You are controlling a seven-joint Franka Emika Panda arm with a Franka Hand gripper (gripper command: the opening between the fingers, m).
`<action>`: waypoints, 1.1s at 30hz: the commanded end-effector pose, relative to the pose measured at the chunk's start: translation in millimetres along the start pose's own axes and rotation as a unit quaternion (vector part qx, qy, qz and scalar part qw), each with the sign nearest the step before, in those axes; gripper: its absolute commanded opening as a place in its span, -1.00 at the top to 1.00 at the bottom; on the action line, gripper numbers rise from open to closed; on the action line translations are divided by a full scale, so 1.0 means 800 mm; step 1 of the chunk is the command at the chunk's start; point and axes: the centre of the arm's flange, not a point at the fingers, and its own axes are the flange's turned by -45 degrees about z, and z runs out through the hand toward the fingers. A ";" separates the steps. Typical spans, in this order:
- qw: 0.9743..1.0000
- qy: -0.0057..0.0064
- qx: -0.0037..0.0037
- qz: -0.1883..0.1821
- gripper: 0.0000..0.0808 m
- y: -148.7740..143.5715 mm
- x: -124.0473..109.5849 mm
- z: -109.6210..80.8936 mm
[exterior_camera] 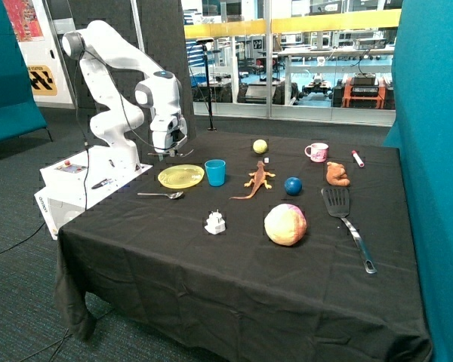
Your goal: Set the table
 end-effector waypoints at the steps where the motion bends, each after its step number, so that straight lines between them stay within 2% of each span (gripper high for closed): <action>1: 1.000 -0.001 0.000 0.012 1.00 0.024 -0.011 0.007; 6: 1.000 -0.001 0.000 0.021 1.00 0.035 -0.011 0.012; 7: 0.999 -0.001 0.000 0.033 1.00 0.038 -0.010 0.012; 8: 1.000 -0.001 0.000 0.024 1.00 0.040 -0.008 0.014; 15: 0.999 -0.001 0.000 0.032 1.00 0.057 -0.004 0.020; 33: 0.999 -0.001 0.000 0.040 1.00 0.086 -0.025 0.037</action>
